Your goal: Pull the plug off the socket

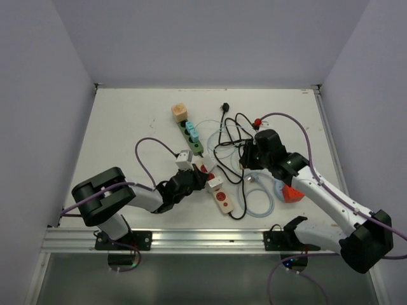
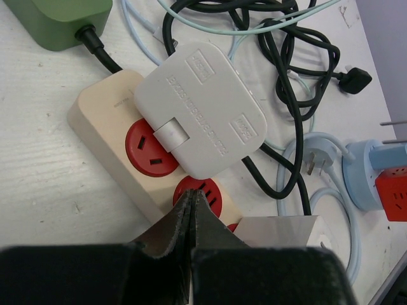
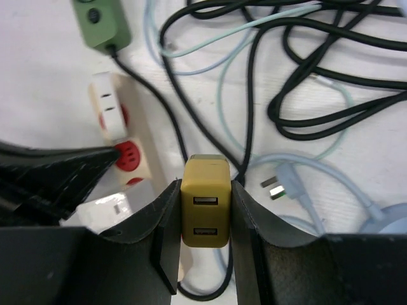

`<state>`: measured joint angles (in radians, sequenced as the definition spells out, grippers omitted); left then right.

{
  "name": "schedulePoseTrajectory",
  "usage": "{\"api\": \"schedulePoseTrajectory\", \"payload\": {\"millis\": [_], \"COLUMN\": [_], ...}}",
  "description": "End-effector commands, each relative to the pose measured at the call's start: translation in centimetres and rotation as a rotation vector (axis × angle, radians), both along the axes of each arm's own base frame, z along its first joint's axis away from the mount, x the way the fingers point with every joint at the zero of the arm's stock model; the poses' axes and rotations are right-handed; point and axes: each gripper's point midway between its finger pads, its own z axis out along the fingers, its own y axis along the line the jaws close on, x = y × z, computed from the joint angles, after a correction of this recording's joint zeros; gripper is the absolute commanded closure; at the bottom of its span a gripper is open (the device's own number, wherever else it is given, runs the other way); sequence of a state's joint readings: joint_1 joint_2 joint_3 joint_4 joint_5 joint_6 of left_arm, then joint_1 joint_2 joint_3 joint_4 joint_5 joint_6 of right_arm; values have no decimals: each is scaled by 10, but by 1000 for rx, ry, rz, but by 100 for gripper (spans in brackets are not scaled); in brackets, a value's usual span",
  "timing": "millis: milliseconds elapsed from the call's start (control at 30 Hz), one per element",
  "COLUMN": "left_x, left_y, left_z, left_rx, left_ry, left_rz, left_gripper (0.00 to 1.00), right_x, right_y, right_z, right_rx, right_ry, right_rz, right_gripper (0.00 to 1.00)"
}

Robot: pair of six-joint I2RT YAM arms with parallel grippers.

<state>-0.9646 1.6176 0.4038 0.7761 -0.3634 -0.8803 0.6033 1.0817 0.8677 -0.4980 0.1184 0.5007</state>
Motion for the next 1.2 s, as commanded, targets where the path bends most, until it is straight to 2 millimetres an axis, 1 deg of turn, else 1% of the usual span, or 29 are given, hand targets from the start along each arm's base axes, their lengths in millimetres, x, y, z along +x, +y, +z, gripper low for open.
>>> {"api": "schedulePoseTrajectory", "payload": {"millis": [0, 33, 67, 100, 133, 200, 233, 267, 367, 400, 433, 500, 600, 667, 733, 867, 900, 933, 967, 1000, 1033, 1067, 1100, 1167], "left_x": [-40, -40, -39, -41, -40, -43, -41, -42, -45, -44, -45, -44, -45, -45, -45, -45, -45, -44, -44, -44, -43, -43, -44, -43], "left_y": [68, 68, 68, 70, 69, 73, 72, 72, 77, 76, 76, 77, 75, 75, 74, 73, 73, 72, 72, 71, 71, 70, 71, 69], "left_z": [-86, -85, -85, -85, -83, -83, -79, -77, -75, -72, -72, -72, -71, -71, -69, -70, -71, -70, -72, -71, -71, -71, -73, -73], "left_rx": [353, 351, 351, 347, 336, 335, 316, 311, 292, 282, 281, 281, 278, 275, 268, 270, 273, 271, 275, 275, 275, 273, 279, 280], "left_ry": [184, 184, 184, 183, 176, 175, 163, 157, 146, 139, 137, 135, 130, 126, 119, 117, 119, 119, 122, 121, 119, 121, 123, 123], "left_rz": [-3, -2, 0, -1, 0, 4, 6, 8, 11, 9, 7, 5, -3, -4, -10, -15, -17, -19, -19, -23, -22, -23, -25, -27], "left_gripper": [100, 100, 100, 100, 100, 100, 100, 100, 100, 100, 100, 100, 100, 100, 100, 100, 100, 100, 100, 100, 100, 100, 100, 100], "right_x": [25, 31, 39, 43, 51, 58, 63, 65, 72, 74, 77, 79, 82, 83, 83, 66, 62, 56, 52, 41, 34, 28, 15, 3], "right_y": [-20, -24, -32, -32, -39, -41, -43, -43, -41, -40, -41, -40, -37, -35, -35, -9, -4, 0, 3, 13, 18, 23, 36, 44], "right_z": [-2, -3, -4, -3, -7, -11, -12, -18, -24, -24, -23, -26, -18, -11, 0, 24, 24, 33, 34, 32, 35, 35, 30, 26], "right_rx": [-42, -44, -41, -32, -35, -30, -29, -30, -25, -21, -22, -20, -10, 0, 8, 118, 134, 145, 133, 116, 103, 71, 44, 18], "right_ry": [-15, -6, -4, -6, 8, 23, 27, 49, 57, 56, 54, 68, 59, 50, 28, -20, -35, -70, -87, -93, -112, -128, -126, -118], "right_rz": [-50, -66, -93, -86, -110, -112, -119, -117, -117, -122, -128, -130, -127, -120, -118, 52, 79, 106, 131, 179, 203, 232, 280, 319], "right_gripper": [97, 97, 97, 96, 96, 95, 94, 94, 84, 73, 66, 56, 48, 44, 42, 39, 38, 37, 36, 34, 33, 29, 27, 22]}}
